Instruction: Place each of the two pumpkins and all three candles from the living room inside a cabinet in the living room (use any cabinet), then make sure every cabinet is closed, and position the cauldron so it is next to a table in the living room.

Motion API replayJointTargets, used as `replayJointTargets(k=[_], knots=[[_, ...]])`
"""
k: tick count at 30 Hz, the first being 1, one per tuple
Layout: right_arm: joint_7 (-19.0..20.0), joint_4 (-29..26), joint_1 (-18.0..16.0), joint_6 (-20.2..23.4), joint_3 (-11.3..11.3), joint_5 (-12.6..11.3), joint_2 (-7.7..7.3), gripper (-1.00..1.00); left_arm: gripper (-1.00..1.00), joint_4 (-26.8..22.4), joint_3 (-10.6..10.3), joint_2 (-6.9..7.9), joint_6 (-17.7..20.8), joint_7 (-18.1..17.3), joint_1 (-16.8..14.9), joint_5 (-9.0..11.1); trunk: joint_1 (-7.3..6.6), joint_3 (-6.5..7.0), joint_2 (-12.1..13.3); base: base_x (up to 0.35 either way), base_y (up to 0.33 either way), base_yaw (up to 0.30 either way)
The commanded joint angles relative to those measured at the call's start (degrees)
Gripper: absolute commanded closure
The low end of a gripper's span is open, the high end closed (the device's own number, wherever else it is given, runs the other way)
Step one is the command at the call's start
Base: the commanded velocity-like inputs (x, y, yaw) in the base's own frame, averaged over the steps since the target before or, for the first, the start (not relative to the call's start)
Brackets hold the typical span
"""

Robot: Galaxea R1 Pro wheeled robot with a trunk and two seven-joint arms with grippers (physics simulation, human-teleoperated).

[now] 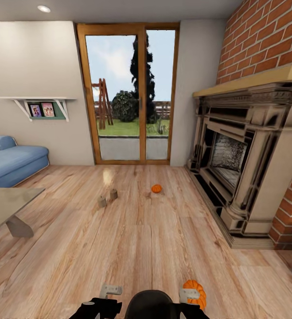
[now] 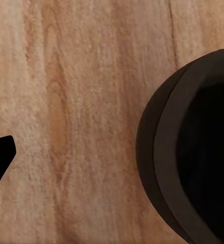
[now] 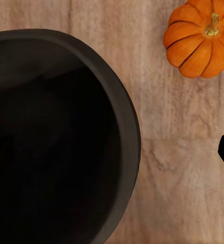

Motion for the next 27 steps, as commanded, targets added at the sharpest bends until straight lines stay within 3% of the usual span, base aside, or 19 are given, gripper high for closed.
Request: replayJointTargets(k=[1,14,20,27], knots=[[-0.3,-0.1,0.0,0.3,0.2,-0.4,0.0,-1.0,-1.0,0.0,-0.2,-0.02,0.3,0.0,0.0,0.0,0.22,-0.24,-0.4,0.0,0.0,0.0],[0.0,-0.1,0.0,0.2,0.2,-0.4,0.02,-1.0,-1.0,0.3,-0.4,-0.41,1.2,-0.4,0.0,-0.3,3.07,-2.58,-5.7,0.0,0.0,0.0],[0.0,-0.1,0.0,0.2,0.2,-0.4,0.01,-1.0,-1.0,0.3,-0.5,-0.38,1.6,-4.5,0.0,-0.4,4.39,-3.65,-8.1,0.0,0.0,0.0],[0.0,-0.1,0.0,0.3,0.2,-0.4,0.01,-1.0,-1.0,0.3,-0.5,-0.42,2.0,-6.1,0.0,-0.4,5.93,-4.91,-10.9,0.0,0.0,0.0]])
